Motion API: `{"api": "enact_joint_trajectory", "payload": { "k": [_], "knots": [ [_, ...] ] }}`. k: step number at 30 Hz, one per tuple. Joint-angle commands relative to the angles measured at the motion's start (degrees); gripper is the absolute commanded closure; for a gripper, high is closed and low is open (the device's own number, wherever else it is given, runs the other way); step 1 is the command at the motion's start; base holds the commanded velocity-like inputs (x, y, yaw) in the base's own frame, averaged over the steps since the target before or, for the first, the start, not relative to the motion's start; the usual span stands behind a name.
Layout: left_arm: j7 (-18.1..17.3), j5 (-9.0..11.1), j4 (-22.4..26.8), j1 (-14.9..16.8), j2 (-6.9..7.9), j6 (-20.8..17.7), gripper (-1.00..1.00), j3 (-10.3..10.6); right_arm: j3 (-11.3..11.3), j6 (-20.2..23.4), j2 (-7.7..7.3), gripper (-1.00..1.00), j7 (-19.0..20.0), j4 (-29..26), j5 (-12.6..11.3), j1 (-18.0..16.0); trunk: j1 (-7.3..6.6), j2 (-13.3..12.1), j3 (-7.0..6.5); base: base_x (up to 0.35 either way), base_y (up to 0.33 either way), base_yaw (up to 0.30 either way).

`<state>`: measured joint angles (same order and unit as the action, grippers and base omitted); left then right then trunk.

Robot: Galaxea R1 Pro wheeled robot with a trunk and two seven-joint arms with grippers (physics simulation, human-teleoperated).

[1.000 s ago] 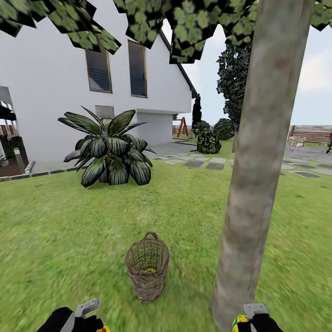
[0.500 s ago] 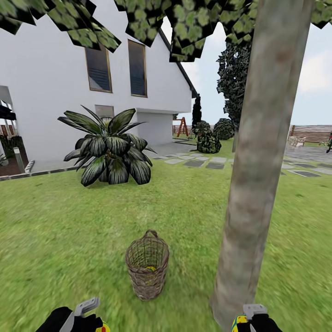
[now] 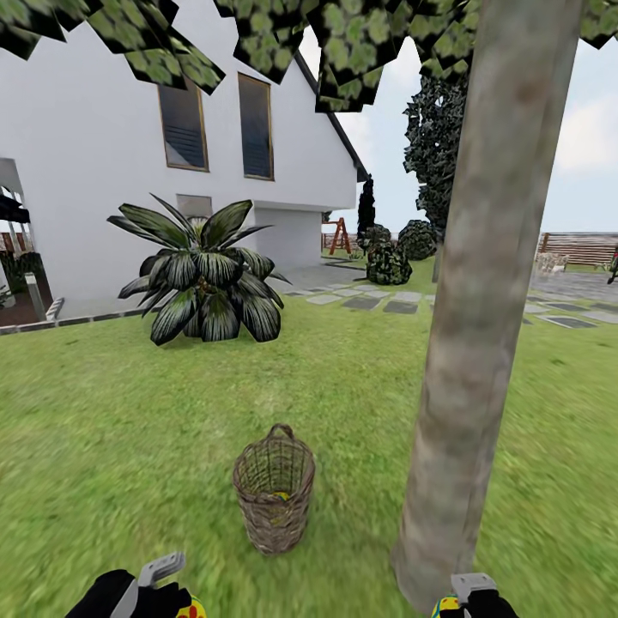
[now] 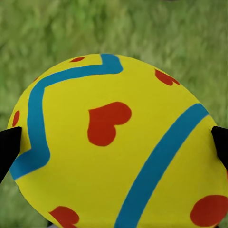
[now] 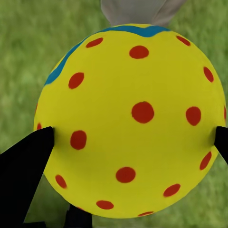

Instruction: Take the three Easter eggs out of the wicker basket on the lawn in the garden, then place them on the lawn next to a single tree (choose any tree) so that all three eggs are next to the same tree and none are left in the basket.

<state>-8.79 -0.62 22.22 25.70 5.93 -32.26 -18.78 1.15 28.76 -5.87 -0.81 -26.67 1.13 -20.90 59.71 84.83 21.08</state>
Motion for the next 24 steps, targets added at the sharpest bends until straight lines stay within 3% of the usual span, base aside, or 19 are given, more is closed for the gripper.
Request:
{"api": "enact_joint_trajectory", "payload": {
  "k": [1,24],
  "knots": [
    [-0.3,-0.1,0.1,0.0,-0.04,-0.4,1.00,-0.4,0.1,0.3,-0.02,1.00,-0.1,-0.1,0.1,0.0,0.23,0.5,0.26,0.000,0.000,0.000],
    [-0.3,-0.1,-0.2,0.0,-0.13,-0.3,1.00,-0.3,-0.2,0.5,-0.10,1.00,-0.2,-0.1,0.0,0.0,5.28,9.7,4.38,0.000,0.000,0.000]
  ]
}}
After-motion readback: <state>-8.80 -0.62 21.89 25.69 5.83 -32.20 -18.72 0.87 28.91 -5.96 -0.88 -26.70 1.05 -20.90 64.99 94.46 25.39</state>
